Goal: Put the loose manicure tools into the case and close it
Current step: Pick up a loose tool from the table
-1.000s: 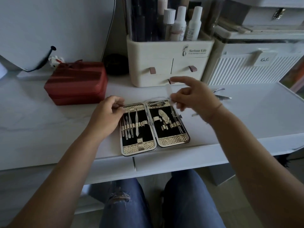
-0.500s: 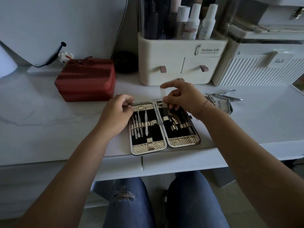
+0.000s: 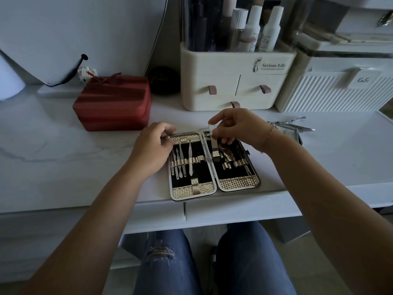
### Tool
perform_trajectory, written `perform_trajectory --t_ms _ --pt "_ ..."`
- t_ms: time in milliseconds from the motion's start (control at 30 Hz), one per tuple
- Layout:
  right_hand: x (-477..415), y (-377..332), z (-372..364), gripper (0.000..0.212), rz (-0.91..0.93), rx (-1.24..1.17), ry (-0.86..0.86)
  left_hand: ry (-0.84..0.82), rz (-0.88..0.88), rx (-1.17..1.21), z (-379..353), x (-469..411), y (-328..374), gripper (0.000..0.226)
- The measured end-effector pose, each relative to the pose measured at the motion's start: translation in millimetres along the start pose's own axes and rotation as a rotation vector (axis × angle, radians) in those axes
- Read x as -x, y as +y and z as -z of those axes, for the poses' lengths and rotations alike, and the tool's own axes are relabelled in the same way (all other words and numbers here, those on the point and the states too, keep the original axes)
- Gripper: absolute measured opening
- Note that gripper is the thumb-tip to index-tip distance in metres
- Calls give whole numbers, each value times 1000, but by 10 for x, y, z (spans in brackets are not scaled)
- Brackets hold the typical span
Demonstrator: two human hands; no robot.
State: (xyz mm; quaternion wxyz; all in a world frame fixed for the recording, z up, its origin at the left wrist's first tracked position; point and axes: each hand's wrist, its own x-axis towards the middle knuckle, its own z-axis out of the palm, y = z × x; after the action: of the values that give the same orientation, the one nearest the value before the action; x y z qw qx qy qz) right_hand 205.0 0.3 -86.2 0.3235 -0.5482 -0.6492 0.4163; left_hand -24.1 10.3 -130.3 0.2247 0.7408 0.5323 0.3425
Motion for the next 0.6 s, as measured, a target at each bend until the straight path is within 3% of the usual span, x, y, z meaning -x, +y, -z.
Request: perform_trajectory --t_ms 333,600 --pt "79 -16 39 23 32 209 -110 -1 0 10 -5 -6 -3 27" --pt "152 -38 14 24 41 276 -81 -19 -10 37 11 3 23 27"
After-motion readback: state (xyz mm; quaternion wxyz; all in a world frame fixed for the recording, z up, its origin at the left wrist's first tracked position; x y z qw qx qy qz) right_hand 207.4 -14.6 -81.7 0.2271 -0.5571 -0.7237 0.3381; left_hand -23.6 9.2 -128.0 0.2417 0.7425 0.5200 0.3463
